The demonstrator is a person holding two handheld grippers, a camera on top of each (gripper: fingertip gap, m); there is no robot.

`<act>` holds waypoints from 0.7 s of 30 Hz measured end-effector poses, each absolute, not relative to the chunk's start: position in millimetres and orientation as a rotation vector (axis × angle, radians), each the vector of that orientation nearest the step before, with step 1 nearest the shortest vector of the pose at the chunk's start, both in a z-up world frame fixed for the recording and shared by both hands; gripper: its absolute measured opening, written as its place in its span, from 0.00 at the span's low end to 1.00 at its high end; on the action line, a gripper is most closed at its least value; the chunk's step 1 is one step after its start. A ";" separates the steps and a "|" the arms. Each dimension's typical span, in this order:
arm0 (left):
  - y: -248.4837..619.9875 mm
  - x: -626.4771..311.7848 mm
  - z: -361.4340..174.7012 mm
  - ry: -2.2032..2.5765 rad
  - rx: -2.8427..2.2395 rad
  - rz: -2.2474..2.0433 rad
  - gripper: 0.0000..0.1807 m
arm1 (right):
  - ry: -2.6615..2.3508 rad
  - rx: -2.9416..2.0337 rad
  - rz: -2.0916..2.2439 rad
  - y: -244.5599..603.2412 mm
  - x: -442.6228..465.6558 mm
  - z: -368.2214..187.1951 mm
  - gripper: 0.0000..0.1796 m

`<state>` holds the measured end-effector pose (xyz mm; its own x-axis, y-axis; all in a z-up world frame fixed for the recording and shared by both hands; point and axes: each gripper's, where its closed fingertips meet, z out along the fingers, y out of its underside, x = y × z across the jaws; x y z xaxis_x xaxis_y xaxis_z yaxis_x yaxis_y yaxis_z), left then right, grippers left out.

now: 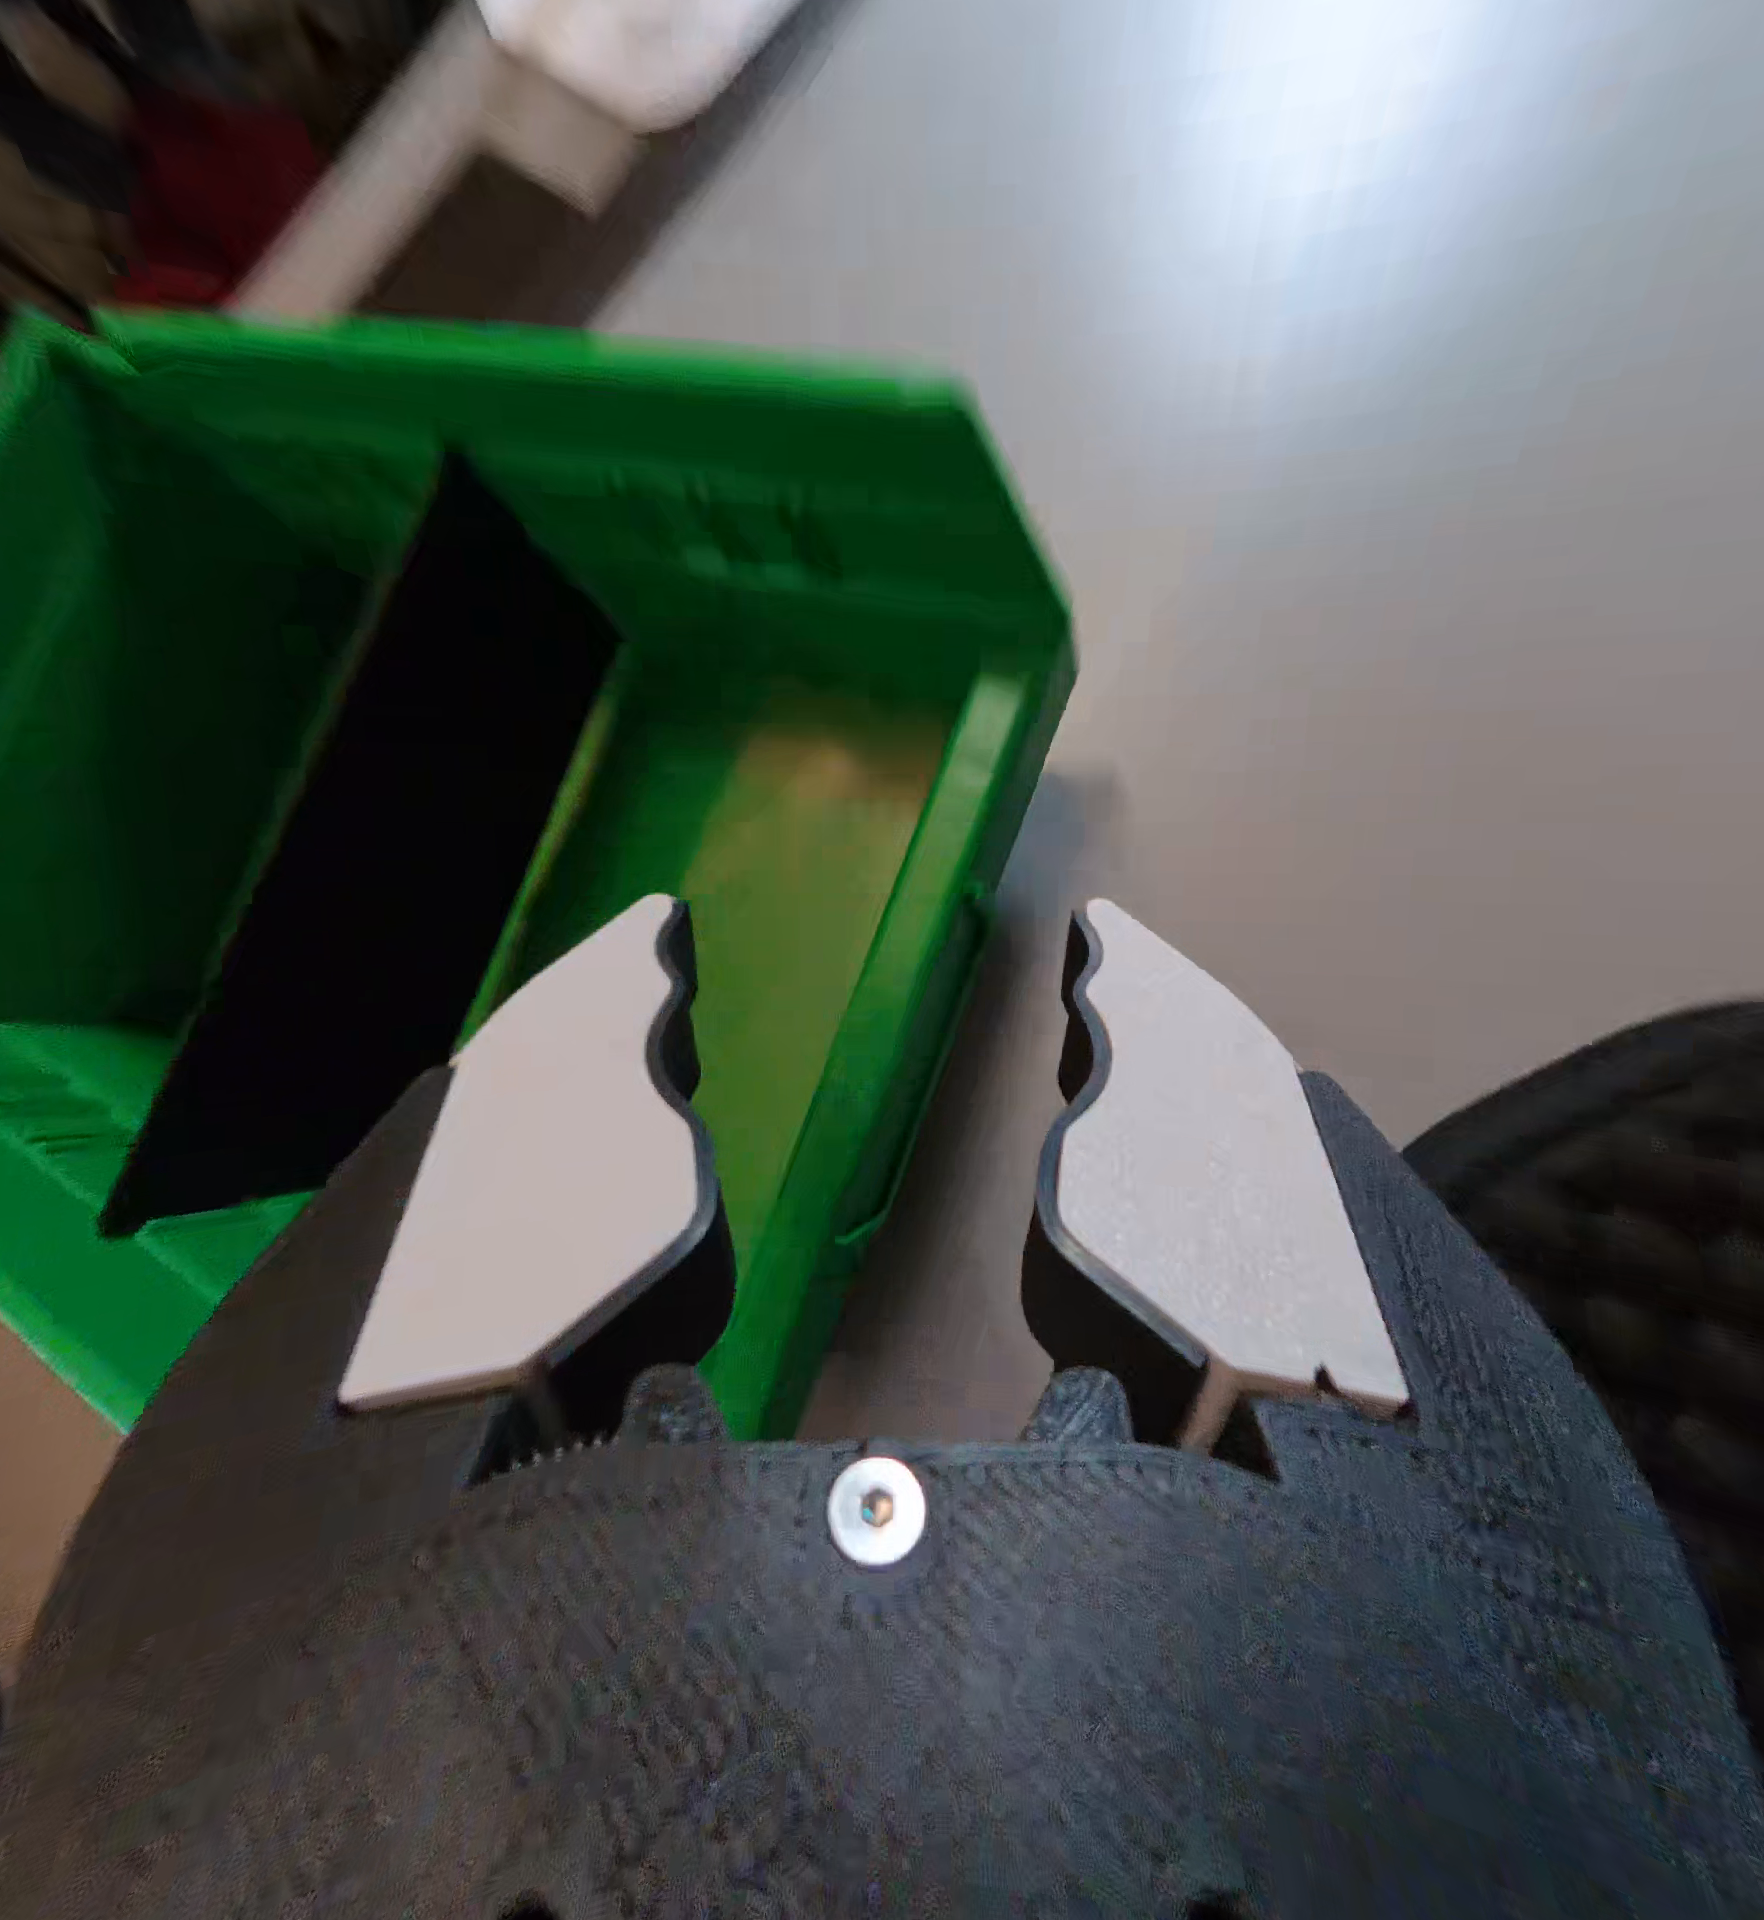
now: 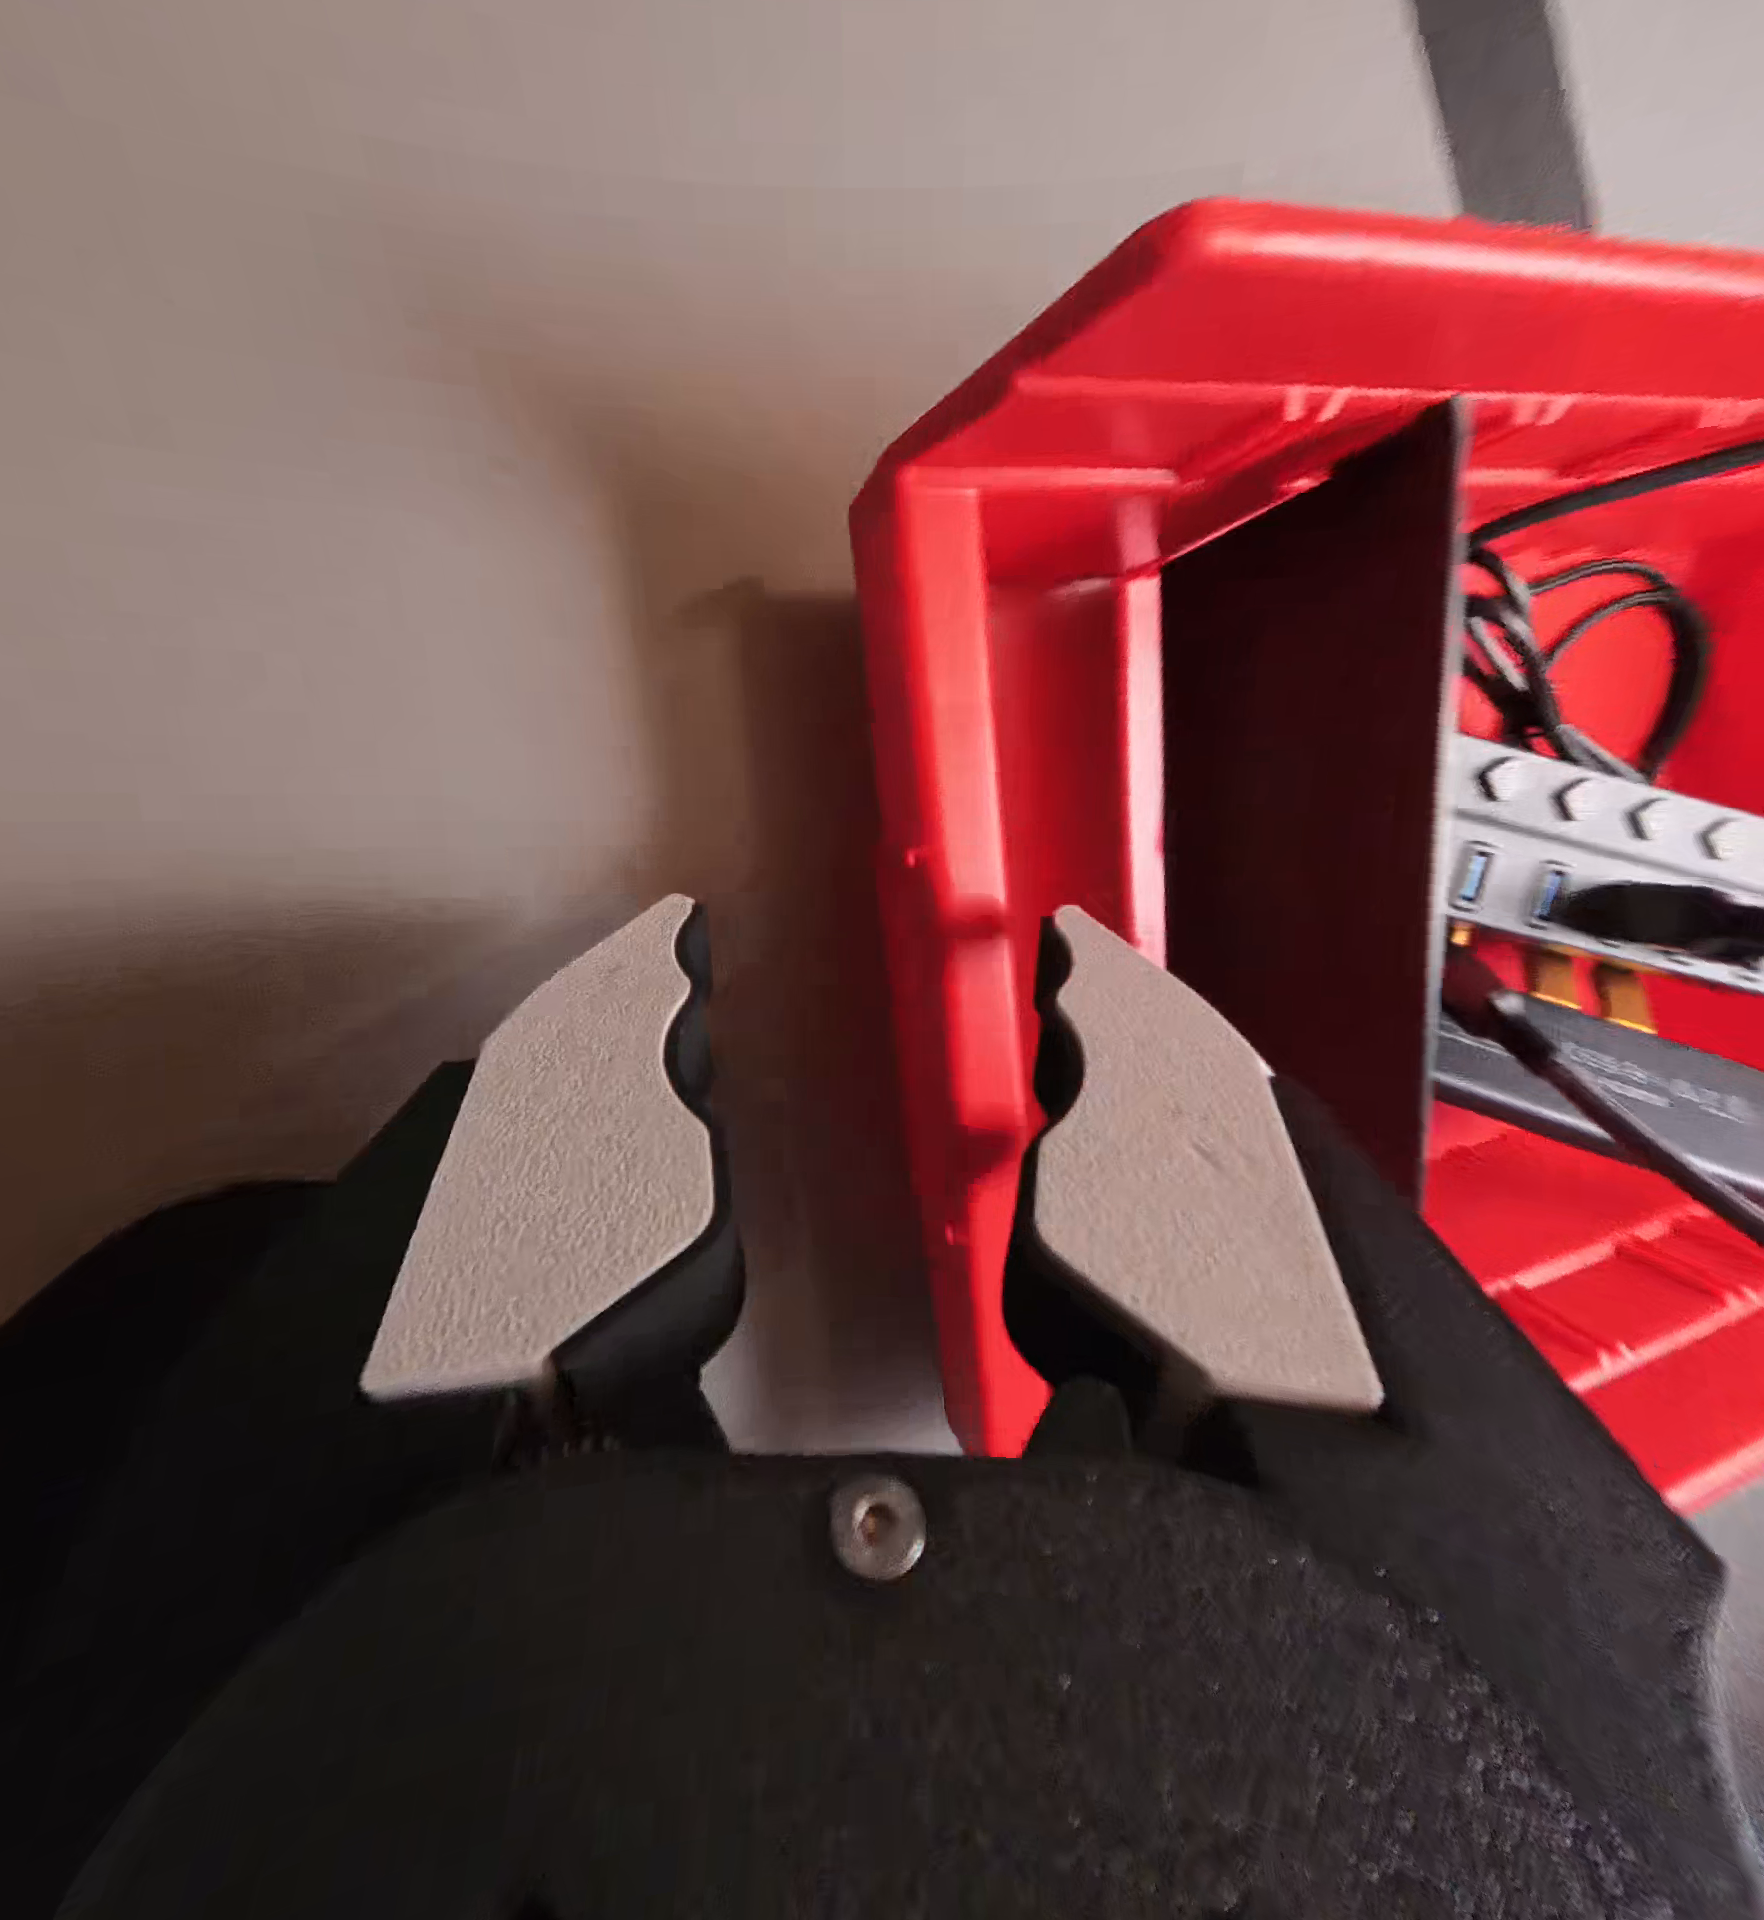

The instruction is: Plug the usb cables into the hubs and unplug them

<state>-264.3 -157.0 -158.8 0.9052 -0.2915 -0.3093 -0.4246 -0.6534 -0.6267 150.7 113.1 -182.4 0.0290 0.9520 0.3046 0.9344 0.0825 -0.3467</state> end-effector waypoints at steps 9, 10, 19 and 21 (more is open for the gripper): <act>-155.0 -282.3 -220.3 0.866 -2.542 0.298 0.17 | -2.066 -1.681 -0.168 120.1 125.0 -212.8 0.15; -152.1 -279.4 -220.0 0.870 -2.529 0.316 0.17 | -2.081 -1.649 -0.169 111.0 123.6 -212.5 0.15; -111.7 -181.5 -218.3 1.133 -2.356 0.308 0.17 | -2.204 -1.369 -0.059 -3.0 100.9 -209.8 0.16; -92.9 -153.6 -217.9 1.209 -2.306 0.289 0.17 | -2.190 -1.312 -0.078 -18.8 95.9 -207.0 0.17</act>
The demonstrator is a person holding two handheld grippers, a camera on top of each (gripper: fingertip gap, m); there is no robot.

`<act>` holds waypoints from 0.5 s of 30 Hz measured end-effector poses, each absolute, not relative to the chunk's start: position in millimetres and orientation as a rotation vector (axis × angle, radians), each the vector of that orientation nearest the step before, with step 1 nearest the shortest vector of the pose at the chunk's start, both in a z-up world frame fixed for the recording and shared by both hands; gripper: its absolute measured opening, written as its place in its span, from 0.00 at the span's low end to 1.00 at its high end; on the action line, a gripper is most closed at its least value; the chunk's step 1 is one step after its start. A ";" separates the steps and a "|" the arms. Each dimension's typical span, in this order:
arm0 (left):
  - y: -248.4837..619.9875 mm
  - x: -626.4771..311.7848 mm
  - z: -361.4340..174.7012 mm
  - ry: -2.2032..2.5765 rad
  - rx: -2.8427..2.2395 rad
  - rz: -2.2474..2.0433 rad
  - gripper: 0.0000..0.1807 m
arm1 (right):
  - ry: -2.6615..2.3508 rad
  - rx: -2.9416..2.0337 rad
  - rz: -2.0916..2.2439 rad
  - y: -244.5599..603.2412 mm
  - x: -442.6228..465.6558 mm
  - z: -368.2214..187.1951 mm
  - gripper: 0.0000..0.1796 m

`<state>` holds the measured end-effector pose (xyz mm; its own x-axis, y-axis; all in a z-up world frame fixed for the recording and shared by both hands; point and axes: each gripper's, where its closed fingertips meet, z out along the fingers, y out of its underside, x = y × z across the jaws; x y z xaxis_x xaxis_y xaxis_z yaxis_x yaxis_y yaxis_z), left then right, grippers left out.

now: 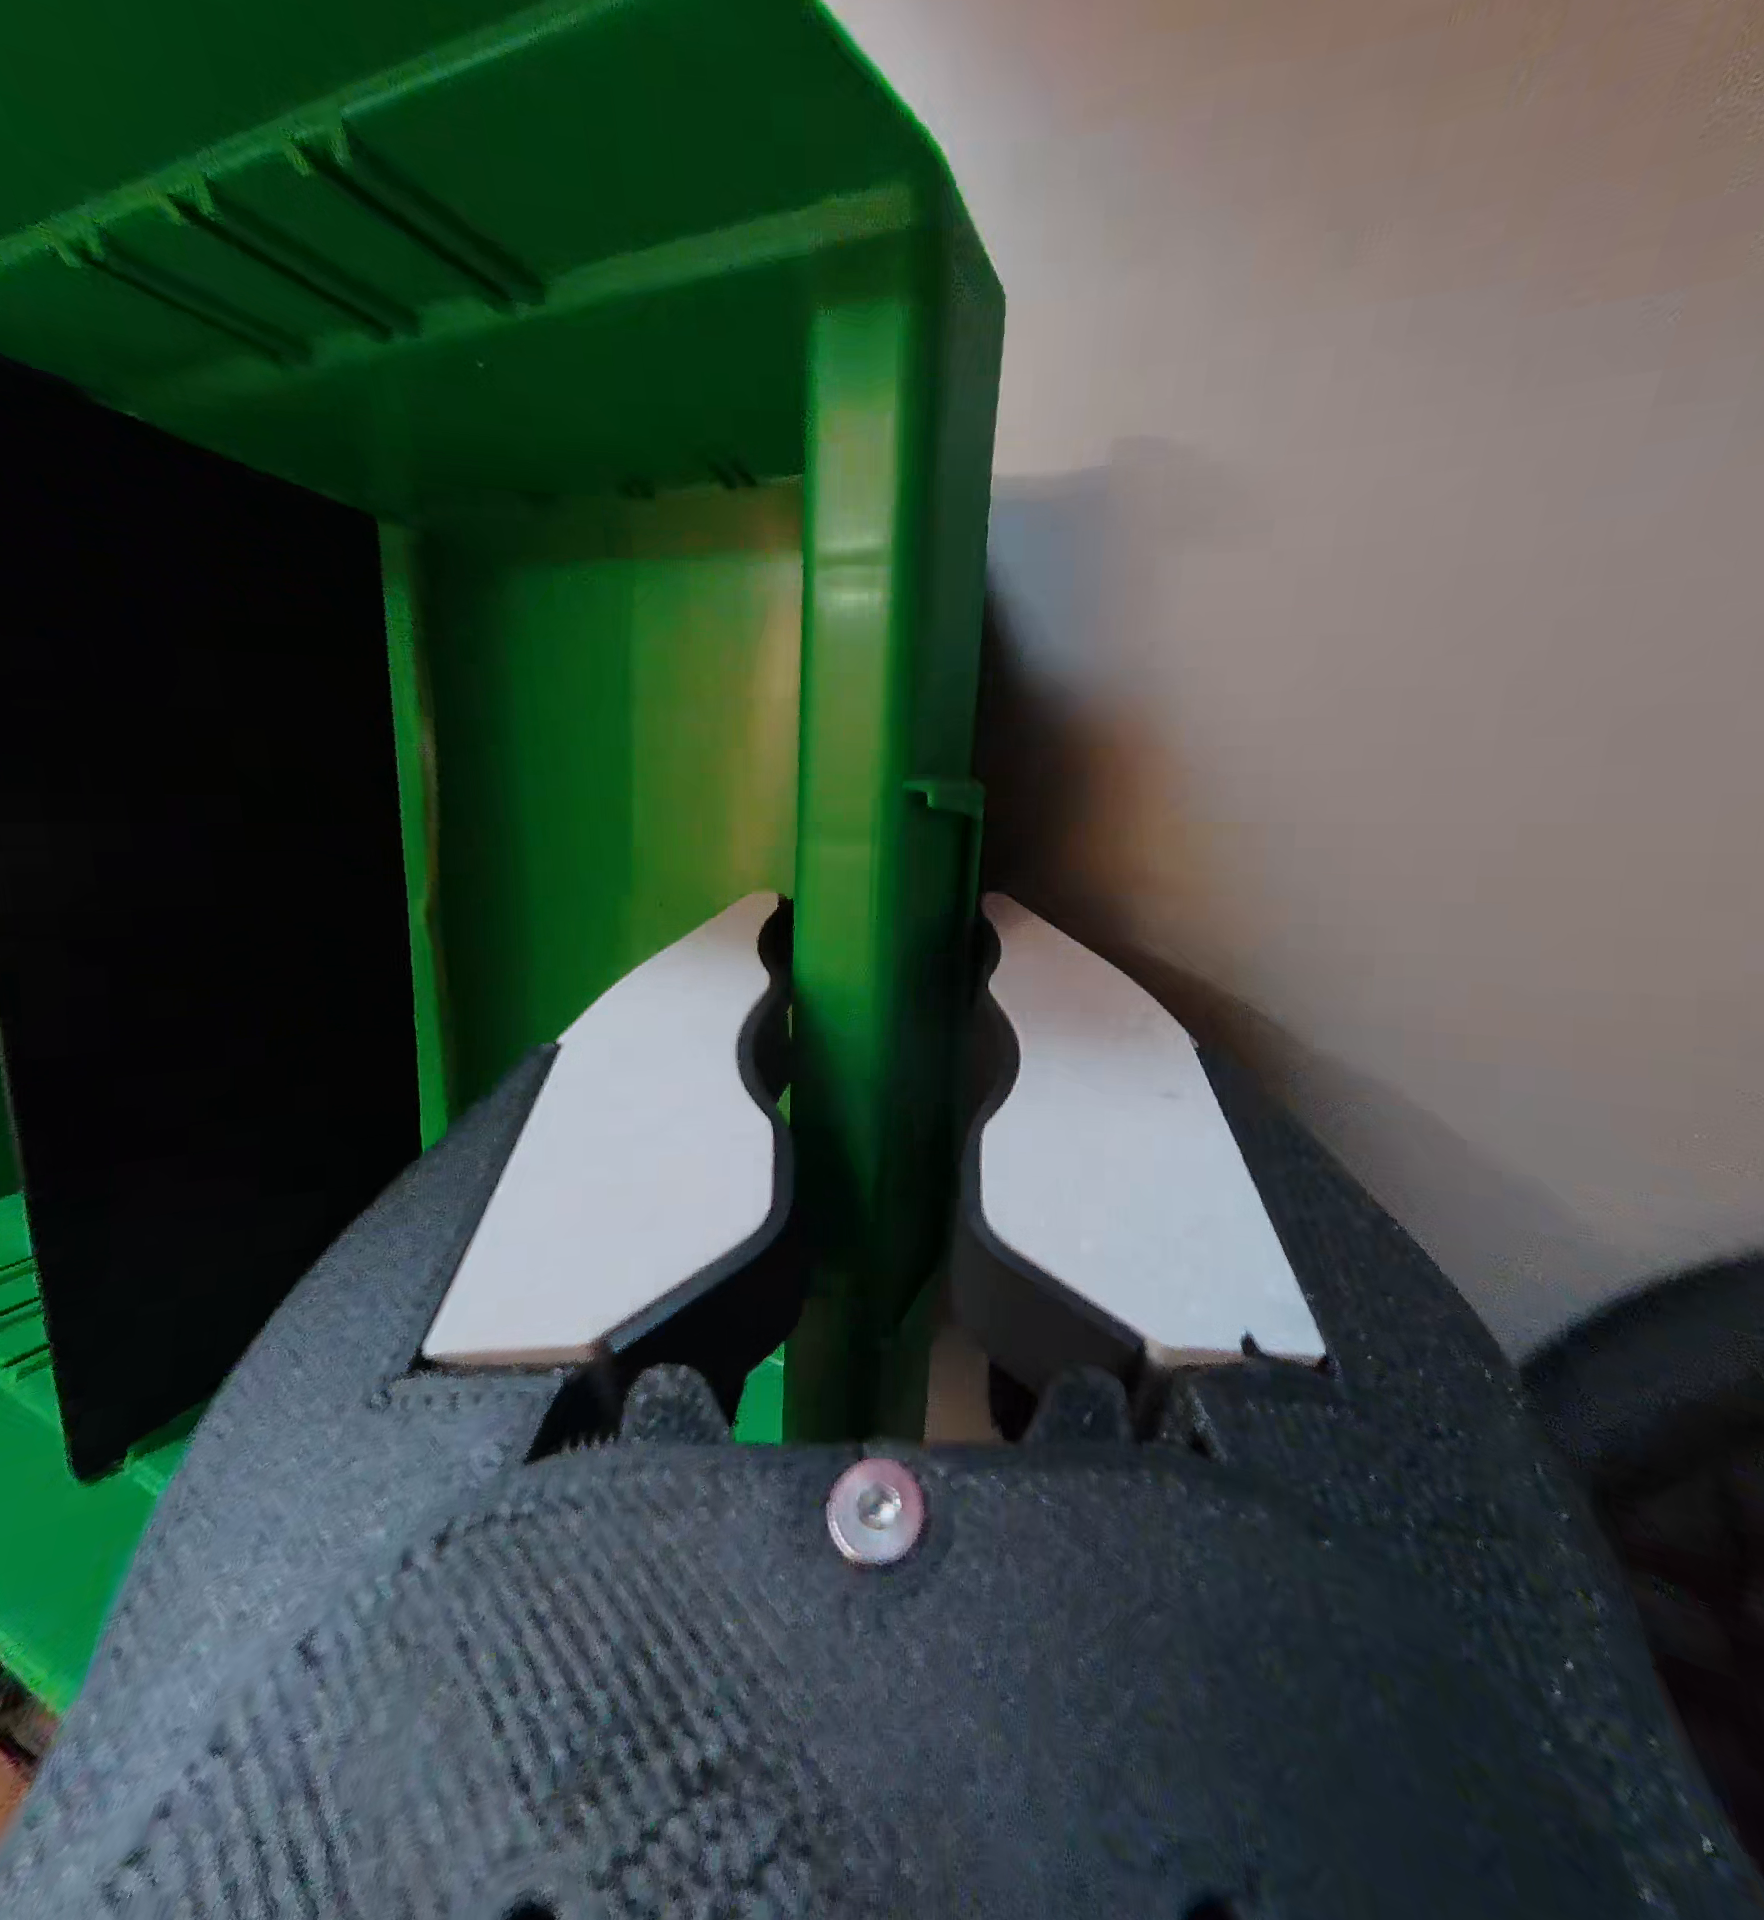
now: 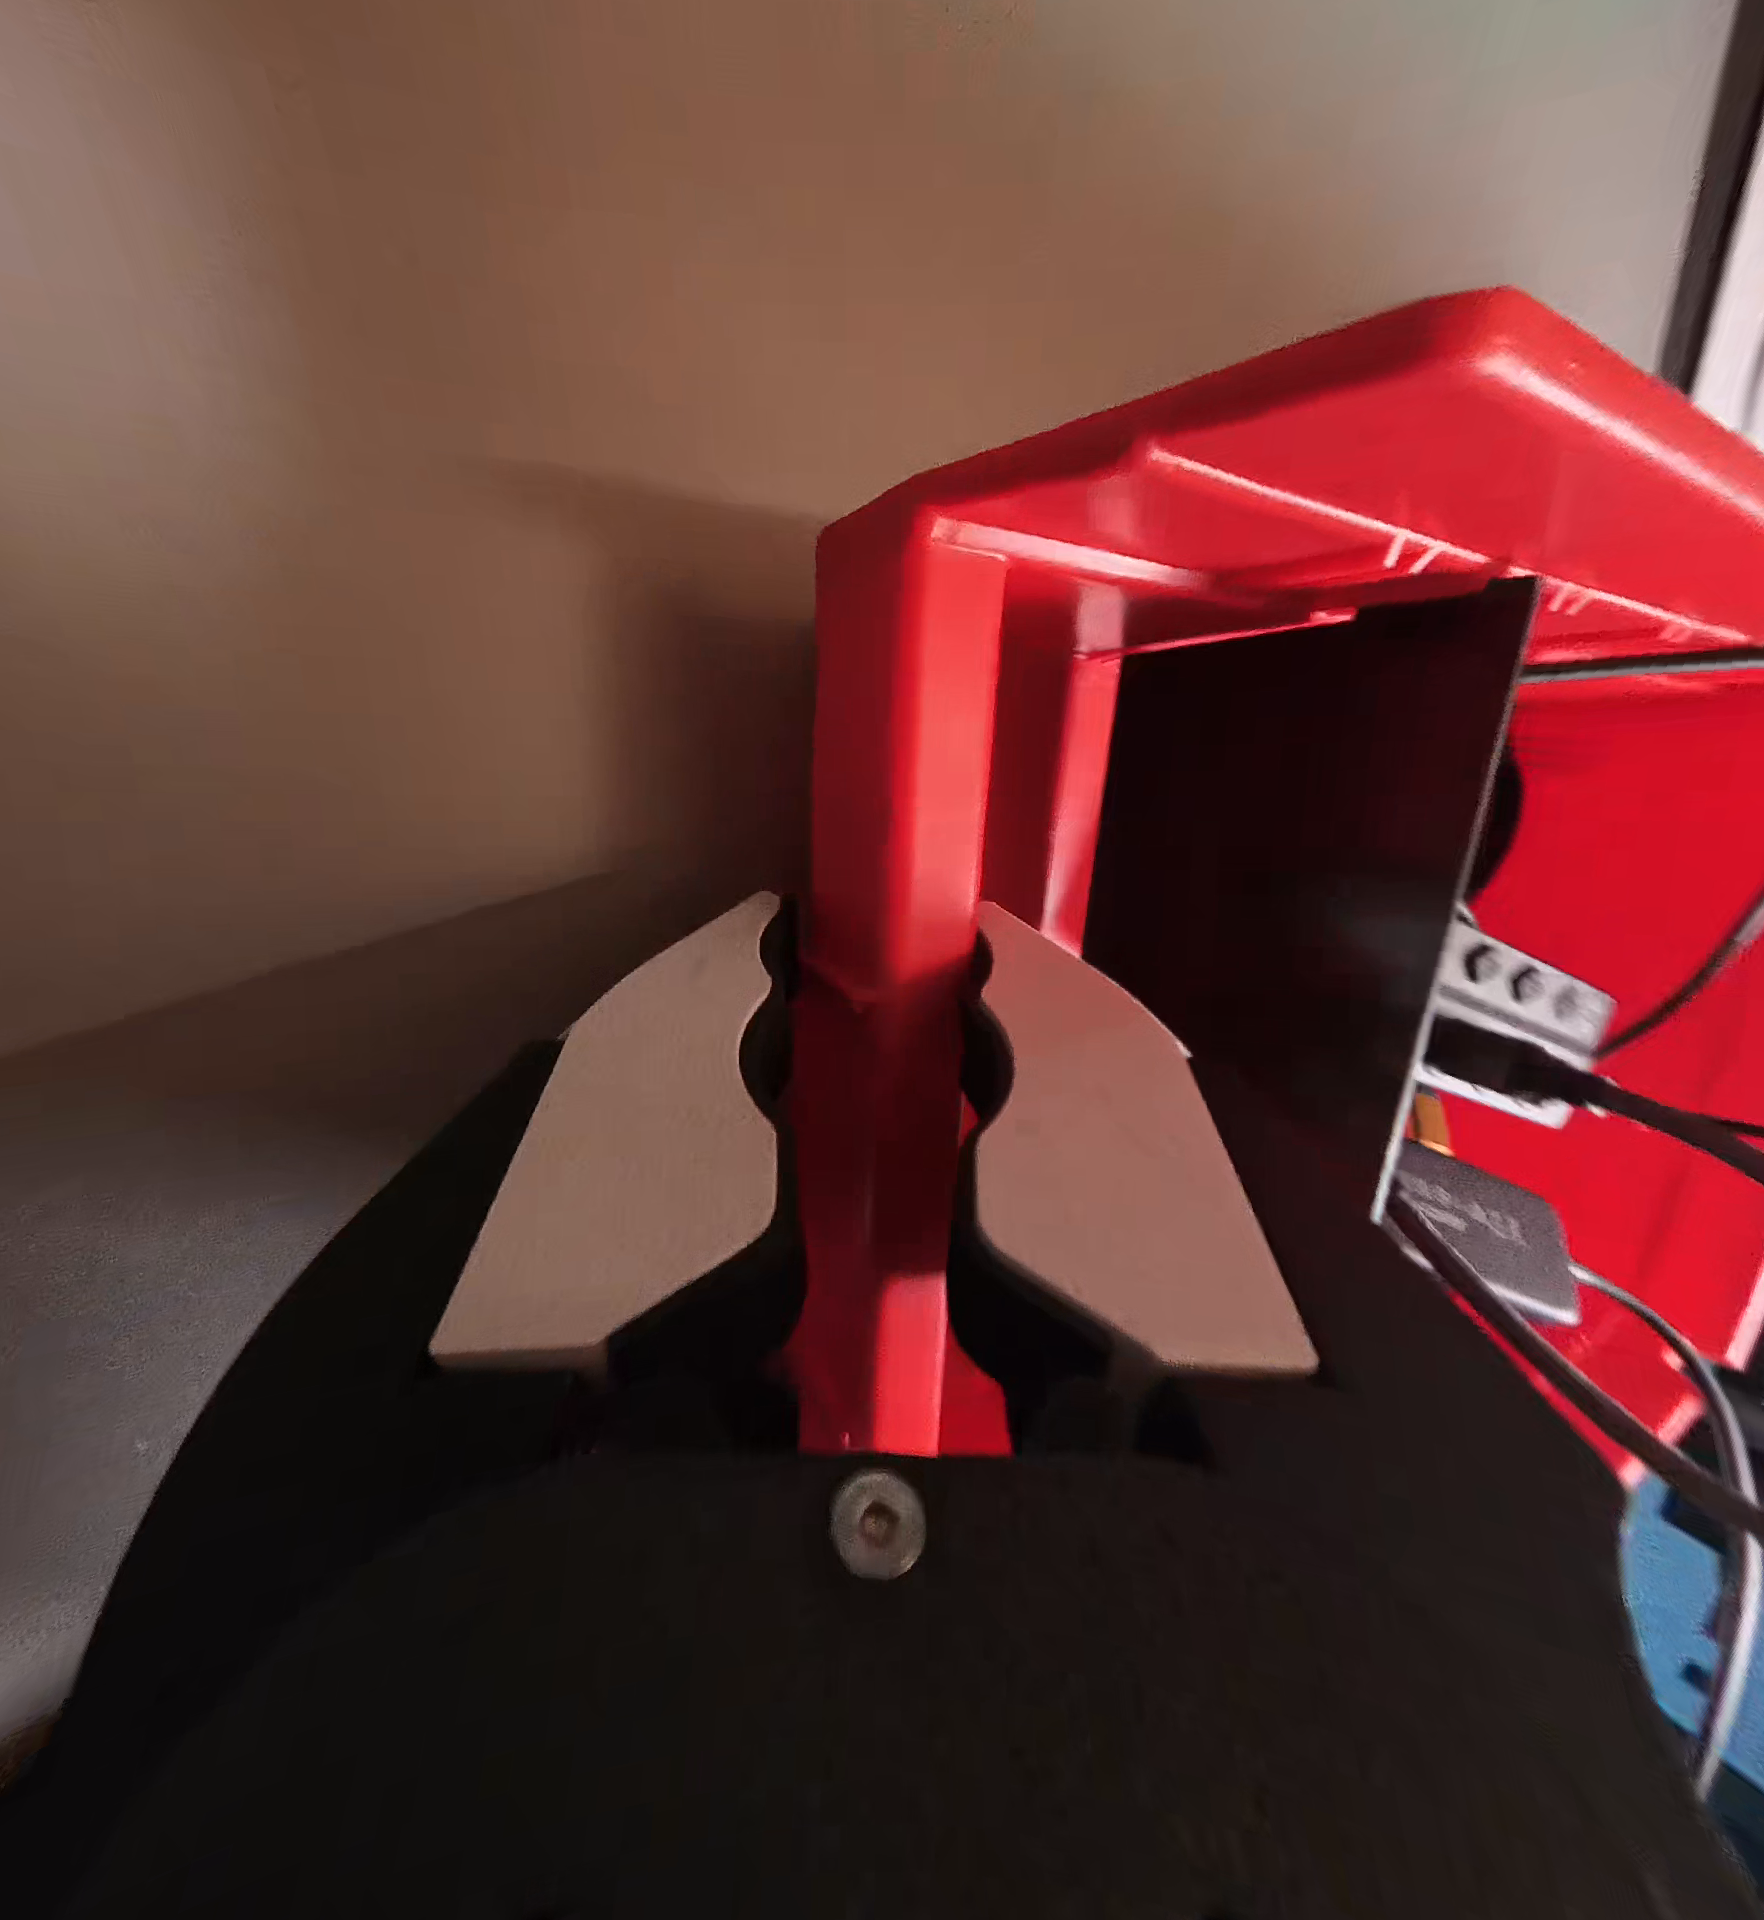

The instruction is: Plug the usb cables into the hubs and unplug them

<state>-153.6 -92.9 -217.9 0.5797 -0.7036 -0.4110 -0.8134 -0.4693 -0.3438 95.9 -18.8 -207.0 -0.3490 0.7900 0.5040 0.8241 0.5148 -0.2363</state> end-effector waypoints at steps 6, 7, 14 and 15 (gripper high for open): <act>-36.7 -103.1 -213.0 1.338 -2.138 0.259 0.18 | -2.044 -1.202 0.225 -86.0 82.4 -173.1 0.13; -31.9 -99.2 -210.1 1.330 -2.116 0.245 0.17 | -1.994 -1.200 0.308 -95.3 82.9 -161.3 0.13; -52.7 -71.8 -157.8 0.950 -2.017 0.008 0.26 | -1.321 -1.478 0.456 -27.4 154.3 -96.5 0.20; -62.0 -57.3 -149.0 0.856 -1.997 -0.110 0.26 | -1.206 -1.539 0.434 -6.8 172.1 -96.4 0.23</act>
<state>-57.3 -62.0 -149.0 0.7532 -0.6081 -0.2507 -0.5249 -0.3259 -0.7863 172.1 -6.8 -96.4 0.4194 0.8531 0.3104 0.4597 0.0953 -0.8830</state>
